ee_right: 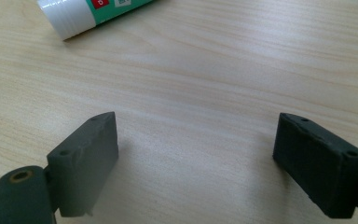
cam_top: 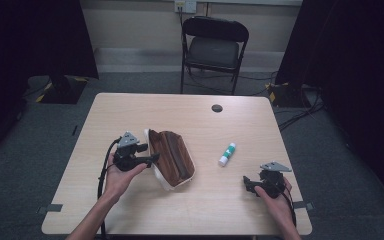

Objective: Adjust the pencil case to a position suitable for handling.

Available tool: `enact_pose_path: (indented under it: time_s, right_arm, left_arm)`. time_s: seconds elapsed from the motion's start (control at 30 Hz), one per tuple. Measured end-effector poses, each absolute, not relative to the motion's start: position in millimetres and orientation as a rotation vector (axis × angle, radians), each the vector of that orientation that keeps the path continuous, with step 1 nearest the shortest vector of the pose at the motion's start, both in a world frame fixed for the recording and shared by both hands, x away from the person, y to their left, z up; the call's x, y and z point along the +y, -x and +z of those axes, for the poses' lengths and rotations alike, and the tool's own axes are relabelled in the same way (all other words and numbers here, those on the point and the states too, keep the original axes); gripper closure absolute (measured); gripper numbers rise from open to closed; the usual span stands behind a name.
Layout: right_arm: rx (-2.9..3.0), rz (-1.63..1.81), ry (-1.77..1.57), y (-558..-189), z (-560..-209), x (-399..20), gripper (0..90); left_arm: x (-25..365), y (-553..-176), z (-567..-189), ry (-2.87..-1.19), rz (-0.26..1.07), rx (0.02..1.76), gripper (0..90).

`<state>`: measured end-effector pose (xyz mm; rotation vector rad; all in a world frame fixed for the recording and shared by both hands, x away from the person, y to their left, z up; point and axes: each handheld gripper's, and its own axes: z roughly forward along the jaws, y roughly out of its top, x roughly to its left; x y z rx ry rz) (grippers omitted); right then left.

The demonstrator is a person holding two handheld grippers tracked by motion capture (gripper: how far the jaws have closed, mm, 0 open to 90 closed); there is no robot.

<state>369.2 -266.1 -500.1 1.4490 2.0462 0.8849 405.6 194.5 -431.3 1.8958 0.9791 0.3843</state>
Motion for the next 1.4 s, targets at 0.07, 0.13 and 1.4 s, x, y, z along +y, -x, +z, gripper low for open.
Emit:
enact_pose_path:
  time_s: [0.07,0.13,1.4]
  right_arm:
    - [2.046,0.885,-1.449,-369.1,-500.2,-266.1,12.9]
    - [2.046,0.885,-1.449,-369.2,-500.2,-266.1,12.9]
    - [2.044,0.886,-1.455,-369.5,-500.1,-265.1,12.8]
  left_arm:
    - [198.5,-407.6,-429.8,-1.912,0.359,0.974,44.4]
    - [200.5,-409.2,-425.9,-1.944,0.361,0.96,48.4]
    - [221.7,-367.6,-441.8,-1.977,0.402,0.926,35.5]
